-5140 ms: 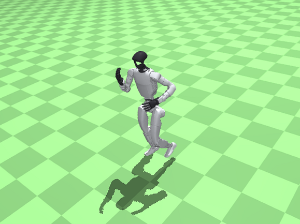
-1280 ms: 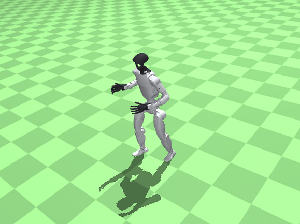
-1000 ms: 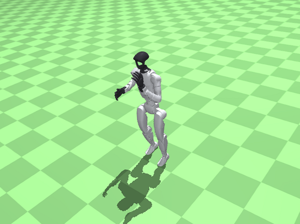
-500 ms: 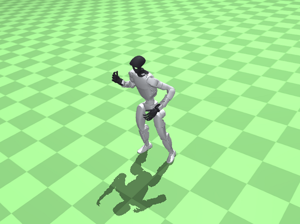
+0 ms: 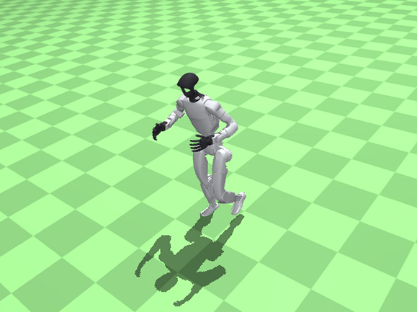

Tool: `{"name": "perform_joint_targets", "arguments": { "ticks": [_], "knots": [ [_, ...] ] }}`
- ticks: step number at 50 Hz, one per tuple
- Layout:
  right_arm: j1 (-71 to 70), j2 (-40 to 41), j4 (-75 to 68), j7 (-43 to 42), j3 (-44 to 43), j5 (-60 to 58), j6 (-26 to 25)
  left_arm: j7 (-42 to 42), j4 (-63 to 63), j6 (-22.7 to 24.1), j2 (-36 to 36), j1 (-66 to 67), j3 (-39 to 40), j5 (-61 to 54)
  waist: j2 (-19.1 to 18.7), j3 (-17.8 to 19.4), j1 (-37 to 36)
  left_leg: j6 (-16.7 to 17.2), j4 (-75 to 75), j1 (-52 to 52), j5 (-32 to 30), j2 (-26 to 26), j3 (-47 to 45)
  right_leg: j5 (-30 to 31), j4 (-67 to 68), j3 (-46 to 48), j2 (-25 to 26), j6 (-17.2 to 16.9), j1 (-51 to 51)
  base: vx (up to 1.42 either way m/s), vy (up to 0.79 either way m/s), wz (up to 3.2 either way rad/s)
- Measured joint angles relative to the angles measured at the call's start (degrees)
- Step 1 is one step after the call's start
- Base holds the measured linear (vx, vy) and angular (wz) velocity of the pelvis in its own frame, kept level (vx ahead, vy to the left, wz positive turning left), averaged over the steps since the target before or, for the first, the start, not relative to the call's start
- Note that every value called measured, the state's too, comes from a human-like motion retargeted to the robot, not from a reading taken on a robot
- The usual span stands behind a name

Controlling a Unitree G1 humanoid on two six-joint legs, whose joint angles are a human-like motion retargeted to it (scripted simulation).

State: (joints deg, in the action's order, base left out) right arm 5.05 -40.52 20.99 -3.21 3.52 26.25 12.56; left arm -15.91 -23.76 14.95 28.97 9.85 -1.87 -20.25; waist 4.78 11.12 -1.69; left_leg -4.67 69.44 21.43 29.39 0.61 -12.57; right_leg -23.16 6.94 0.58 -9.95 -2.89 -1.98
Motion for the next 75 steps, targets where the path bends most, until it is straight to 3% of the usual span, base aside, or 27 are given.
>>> {"name": "perform_joint_targets", "arguments": {
  "ticks": [3,5,10,13,16,18,22,25,28,30,33,35,37,40,43,45,47,52,55,57,60,62,65,67,70,73,75],
  "knots": [
    [-14.73,3.78,2.41,-6.72,-1.5,2.8,2.26,-3.24,12.42,-3.03,-0.88,11.31,-3.34,-5.52,-1.51,2.84,-3.01,-3.23,14.29,3.37,4.02,-2.82,-0.2,-5.47,8.97,-3.39,1.12,2.96,-3.02,-0.03,0.08,-0.95],
    [-21.72,6.32,7.29,-9.68,-2.17,3.8,3.5,-6.7,16.47,-3.33,-0.84,17.53,-6.51,-13.29,-1.15,2.0,-3.51,-4.72,16.06,5.5,4.51,-2.56,0.29,-5.05,11.92,-4.43,0.83,2.19,-5.35,0.05,0.08,-0.28],
    [-14.58,9.57,20.64,-11.38,-7.05,2.74,6.95,-3.28,7.43,-1.24,8.64,26.97,-6.7,-14.25,1.96,-4.74,-4.18,-7.08,-7.13,2.2,2.86,0.6,-1.16,11.79,-2.15,-2.77,-2.77,-4.32,-1.66,0.12,0.12,0.42],
    [-5.01,12.79,22.27,-7.26,-5.58,5.78,6.22,5.04,4.17,-2.06,6.28,28.88,-5.68,-22.01,1.62,-7.39,-4.23,-3.12,-32.94,-6.77,-6.07,1.18,-2.4,19.1,-4.51,-2.77,-1.79,-6.0,-0.99,0.07,0.17,-0.32],
    [1.74,13.32,19.12,-4.36,-1.27,8.99,4.77,11.28,3.04,-6.34,0.13,26.79,-4.43,-35.47,-3.3,-6.09,-1.04,3.3,-50.75,-16.71,-15.16,-2.99,-1.87,14.19,4.01,2.04,3.23,-2.77,-0.17,-0.01,0.17,-0.37],
    [5.03,12.81,14.61,-1.53,1.03,7.06,4.18,10.95,3.11,-7.14,-2.43,21.29,-4.02,-37.85,-6.49,-3.47,2.17,5.68,-54.55,-21.4,-11.89,-6.82,-1.41,6.35,19.64,5.55,5.89,1.1,-3.01,-0.1,0.18,0.17],
    [9.95,12.73,0.38,0.75,5.71,-9.94,-1.07,5.38,7.73,-2.18,-2.71,-2.55,-6.24,-9.23,-4.03,-0.31,7.16,0.37,-50.15,-20.47,5.44,-5.95,1.55,-7.69,54.5,5.13,3.79,1.99,-16.6,-0.13,0.13,0.61],
    [17.48,11.06,-3.7,2.8,5.41,-12.08,-3.13,2.27,7.1,-3.07,-0.04,-24.12,-6.47,4.12,-2.51,0.75,8.56,-3.12,-39.45,-13.86,9.76,-4.73,4.92,-10.87,60.98,4.84,2.98,2.08,-20.32,-0.06,0.06,0.95],
    [24.68,5.68,0.85,3.94,2.4,-11.51,-0.86,-1.0,2.95,-0.01,0.31,-37.11,-3.99,11.02,-2.59,-1.54,9.51,-2.09,-45.05,-13.95,3.99,-3.87,5.88,-8.67,49.38,5.76,4.08,1.33,-18.73,0.06,0.03,0.37],
    [28.05,0.91,6.06,6.28,-1.98,-1.76,-2.15,-8.07,1.39,-1.16,-1.09,-42.19,-2.54,16.53,-3.71,-3.62,11.15,-0.68,-53.91,-15.8,-4.18,-3.34,6.21,-5.19,34.15,8.04,4.8,0.97,-15.1,0.09,-0.02,0.28],
    [30.68,-0.98,8.35,10.26,-4.4,2.64,-3.73,-10.58,-2.75,1.36,-5.46,-41.95,-1.44,12.19,-3.67,-6.4,12.33,1.0,-61.13,-16.99,-15.36,-1.1,7.18,3.96,10.27,10.35,4.95,-1.55,-7.35,0.05,-0.07,0.43],
    [30.78,0.68,8.53,11.08,-4.32,4.2,-2.77,-10.0,-4.84,2.54,-7.86,-39.01,-0.06,13.12,-2.29,-7.25,11.33,-0.09,-60.06,-16.86,-17.49,1.3,5.4,11.94,0.86,9.8,3.51,-3.92,-3.75,0.02,-0.07,0.23],
    [28.96,2.46,7.87,12.79,-4.3,5.61,-2.42,-7.54,-5.87,2.47,-8.79,-33.83,0.25,14.96,0.9,-7.1,8.99,-3.69,-45.27,-12.15,-11.76,3.58,1.61,15.8,-2.35,8.64,0.01,-6.6,-1.73,-0.01,-0.06,-0.07],
    [23.09,5.0,5.66,10.7,-4.18,8.9,-1.55,-1.95,-4.55,1.96,-8.36,-24.0,-1.02,11.85,2.83,-4.48,4.85,-5.14,-11.77,-0.58,-1.1,2.6,-0.92,8.3,-3.55,7.3,-2.63,-7.52,0.59,-0.05,-0.04,-0.3],
    [11.3,6.54,0.77,-1.96,-0.85,5.94,1.94,-1.88,1.74,0.69,-7.84,-9.2,-3.43,9.52,-0.55,2.32,1.14,-1.36,11.71,4.66,4.6,-0.27,1.35,-3.0,2.88,5.85,-1.25,-4.91,1.54,-0.05,0.03,-0.69],
    [-0.65,8.56,-1.36,-10.08,2.38,3.12,3.25,0.67,8.27,-0.85,-7.2,0.03,-4.57,9.02,-3.96,7.22,2.06,-2.19,20.1,6.73,6.98,-0.94,4.93,-5.69,5.45,4.96,0.92,1.81,2.36,-0.1,0.04,-0.28],
    [-9.27,12.05,1.65,-11.62,0.46,0.31,3.62,2.71,9.81,-1.54,-2.95,9.62,-4.8,7.72,-4.63,6.9,0.53,-3.78,22.48,9.28,7.55,-2.44,5.03,-7.8,14.8,3.48,1.29,1.94,-3.52,0.02,0.04,-0.25],
    [-20.04,19.06,15.49,-12.96,-3.8,-4.85,6.14,1.73,1.38,1.86,13.89,27.15,-2.13,9.52,-1.02,0.29,-6.55,-6.22,-0.99,6.19,3.64,-1.48,-0.16,4.83,3.37,1.66,-1.03,-2.58,-3.76,0.15,0.09,-0.27],
    [-21.52,19.56,21.81,-12.43,-0.26,-6.81,6.71,1.93,-2.49,3.05,16.22,34.02,1.46,11.75,0.55,-2.24,-7.95,-4.02,-30.37,-3.48,-1.48,-1.03,-6.78,15.23,-3.1,0.16,-1.25,-6.14,-3.27,0.1,0.18,-0.53],
    [-19.57,19.47,23.86,-9.49,2.59,-5.16,7.1,2.88,-3.55,2.62,13.99,33.58,3.17,12.43,-0.88,-2.12,-6.92,-0.62,-47.58,-9.77,-8.19,-2.4,-10.95,18.02,-4.99,-0.46,1.09,-5.92,-2.66,0.01,0.19,-0.45],
    [-12.68,18.29,23.14,-6.09,6.57,-3.67,6.56,4.15,-2.81,0.47,7.45,26.2,1.57,7.0,-4.03,0.4,-1.96,3.99,-57.89,-14.49,-11.58,-5.27,-11.66,14.58,-3.76,2.91,3.75,-2.98,-0.63,-0.08,0.18,0.24],
    [-7.77,16.1,19.58,-6.43,7.93,-5.9,5.7,3.45,-0.34,-0.03,1.73,15.86,-2.4,-1.4,-6.06,4.82,2.52,5.3,-55.28,-14.89,-4.25,-7.17,-7.9,6.1,7.71,7.89,3.62,-1.07,-2.59,-0.18,0.19,0.78],
    [-1.12,15.06,10.54,-12.76,9.17,-18.9,4.74,-4.38,2.58,4.06,-1.59,-5.71,-7.97,-3.17,-4.34,12.69,7.55,2.73,-36.72,-5.22,8.4,-8.7,-3.53,-7.52,36.54,9.41,-0.12,0.62,-14.69,-0.28,0.12,1.08],
    [5.39,15.17,5.84,-17.41,10.39,-22.71,3.84,-9.08,2.14,5.13,0.19,-21.81,-10.08,-0.66,-2.34,17.81,9.2,-0.1,-25.48,3.28,10.83,-7.41,-1.17,-11.39,46.51,6.83,-1.51,0.59,-21.81,-0.36,0.08,1.24],
    [14.24,10.11,3.69,-25.13,12.05,-18.13,3.83,-11.39,3.71,2.2,0.73,-44.13,-13.06,5.16,-1.07,18.67,9.81,1.85,-21.8,14.07,8.7,-4.61,-0.42,-12.8,48.27,4.3,-2.76,0.34,-32.59,-0.34,0.08,0.82],
    [13.94,0.62,4.0,-23.49,13.71,-20.72,4.86,-16.68,3.91,3.58,-2.06,-60.06,-13.91,8.4,-0.71,18.67,10.14,-0.83,-28.34,21.15,3.58,-2.21,-0.74,-9.2,38.95,4.68,-3.03,0.76,-40.35,-0.33,0.04,0.14],
    [11.59,-3.43,4.03,-22.28,14.31,-24.35,4.53,-20.78,3.1,4.5,-3.79,-65.35,-13.4,8.44,-1.55,18.67,10.75,-0.14,-30.57,26.5,-0.11,-2.31,-1.44,-5.99,35.2,6.58,-3.43,0.39,-45.02,-0.18,0.05,-0.13]
  ]
}}
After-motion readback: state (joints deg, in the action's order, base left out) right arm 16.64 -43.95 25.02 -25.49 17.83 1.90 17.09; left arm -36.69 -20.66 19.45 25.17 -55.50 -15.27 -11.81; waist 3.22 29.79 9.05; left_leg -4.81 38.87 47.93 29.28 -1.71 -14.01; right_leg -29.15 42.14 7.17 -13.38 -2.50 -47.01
